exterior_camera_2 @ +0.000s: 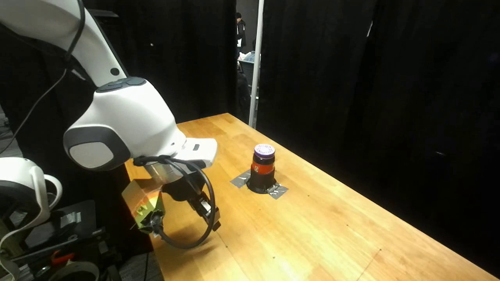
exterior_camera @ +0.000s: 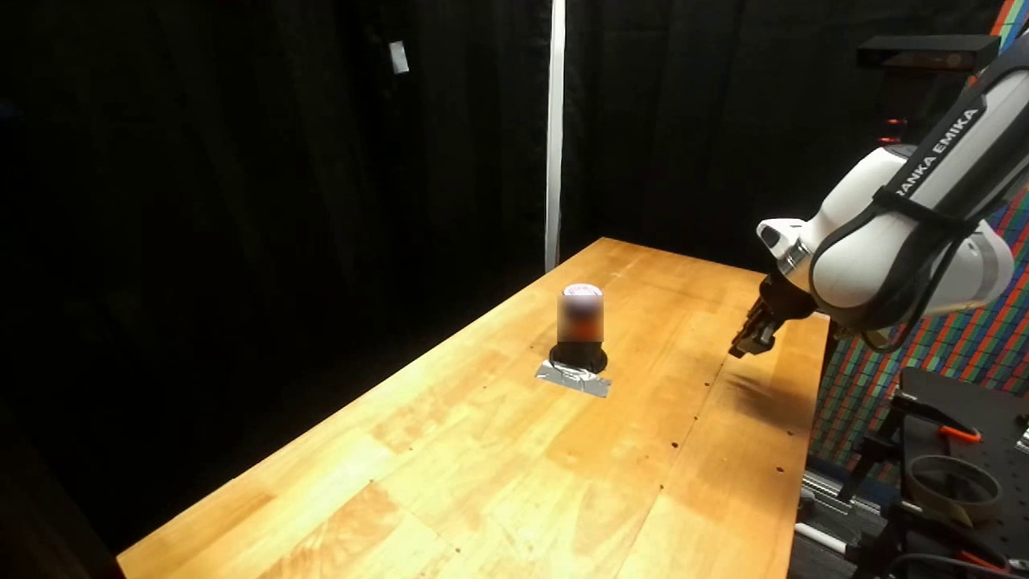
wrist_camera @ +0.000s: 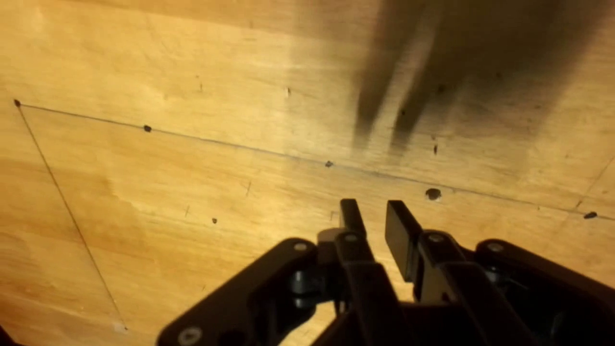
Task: Put the rubber band on the cup
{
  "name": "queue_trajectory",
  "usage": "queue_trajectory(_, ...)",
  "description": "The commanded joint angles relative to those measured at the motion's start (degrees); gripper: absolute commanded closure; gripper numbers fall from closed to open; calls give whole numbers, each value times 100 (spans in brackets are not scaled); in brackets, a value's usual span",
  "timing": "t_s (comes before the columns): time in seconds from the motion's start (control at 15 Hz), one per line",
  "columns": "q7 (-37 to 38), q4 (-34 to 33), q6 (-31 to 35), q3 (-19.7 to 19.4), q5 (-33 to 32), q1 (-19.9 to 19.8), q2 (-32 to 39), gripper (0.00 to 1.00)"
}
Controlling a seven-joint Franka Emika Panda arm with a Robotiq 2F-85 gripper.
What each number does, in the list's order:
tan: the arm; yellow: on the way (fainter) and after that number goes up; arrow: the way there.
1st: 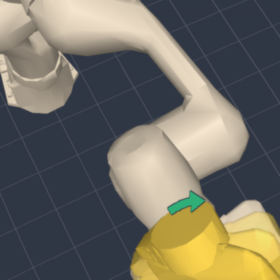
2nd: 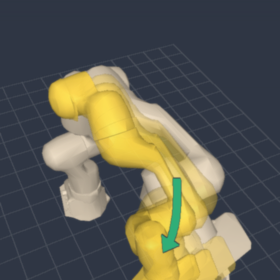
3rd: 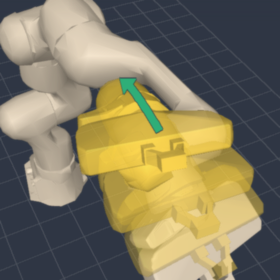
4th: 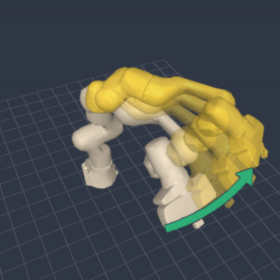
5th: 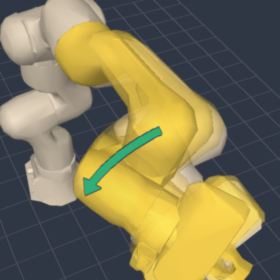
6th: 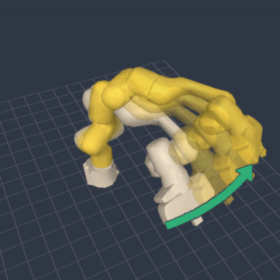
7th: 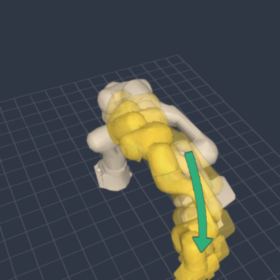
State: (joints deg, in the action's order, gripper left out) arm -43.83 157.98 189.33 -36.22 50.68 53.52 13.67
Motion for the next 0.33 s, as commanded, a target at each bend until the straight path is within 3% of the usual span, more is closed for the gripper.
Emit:
queue_trajectory(0.0,-85,4,-319,-1070,423,1385,342,45)
queue_trajectory(0.27,435,6,-798,-2409,288,2958,670,15)
